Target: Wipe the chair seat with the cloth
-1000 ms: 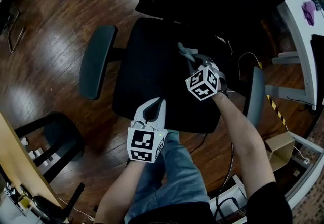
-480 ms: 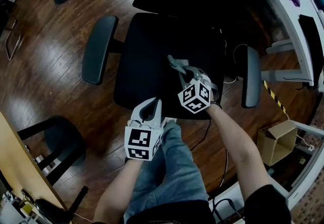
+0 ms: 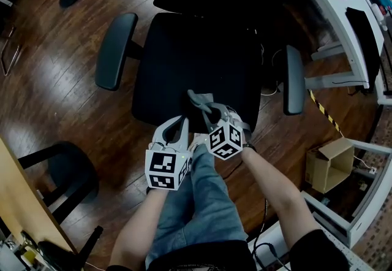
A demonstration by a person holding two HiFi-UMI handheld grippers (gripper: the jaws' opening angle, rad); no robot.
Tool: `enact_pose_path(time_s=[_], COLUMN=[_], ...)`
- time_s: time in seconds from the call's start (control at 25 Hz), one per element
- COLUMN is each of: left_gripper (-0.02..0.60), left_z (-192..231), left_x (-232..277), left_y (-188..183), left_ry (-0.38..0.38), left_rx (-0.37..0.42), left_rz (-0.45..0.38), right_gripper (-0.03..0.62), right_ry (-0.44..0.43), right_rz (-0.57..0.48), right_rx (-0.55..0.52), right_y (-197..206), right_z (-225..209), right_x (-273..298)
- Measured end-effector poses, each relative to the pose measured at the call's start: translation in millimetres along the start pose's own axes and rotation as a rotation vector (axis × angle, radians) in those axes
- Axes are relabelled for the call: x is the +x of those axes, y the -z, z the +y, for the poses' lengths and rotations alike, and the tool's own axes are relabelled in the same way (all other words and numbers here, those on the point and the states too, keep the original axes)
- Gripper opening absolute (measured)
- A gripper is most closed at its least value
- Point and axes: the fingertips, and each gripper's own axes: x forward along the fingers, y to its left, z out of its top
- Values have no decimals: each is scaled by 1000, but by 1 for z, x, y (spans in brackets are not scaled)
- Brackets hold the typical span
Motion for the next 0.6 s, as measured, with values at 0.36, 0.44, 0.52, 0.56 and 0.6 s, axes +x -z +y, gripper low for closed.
enact_pose_path(time_s=[0.36,0.44,0.52,0.56,0.6], left_gripper=[5,5,5,5,5], left_z=[-16,-18,-19,-19,-20], left_x=[-3,-3,-4,-3,-3], left_y=[5,8,11,13,14], left_ry=[8,7,5,4,3], left_rx=[8,10,11,10,10], left_rz=[0,4,7,7,8], right_gripper=[11,11,11,10,11], right_ry=[-44,-50,-56,-57,-57], right_rz=[-20,-24,-28,-29,-31], right_rx=[39,51,55,56,58], right_y=[11,13,14,15,16], right_z=[51,57,61,63,63], right_x=[-26,-29,-31,-32,-32])
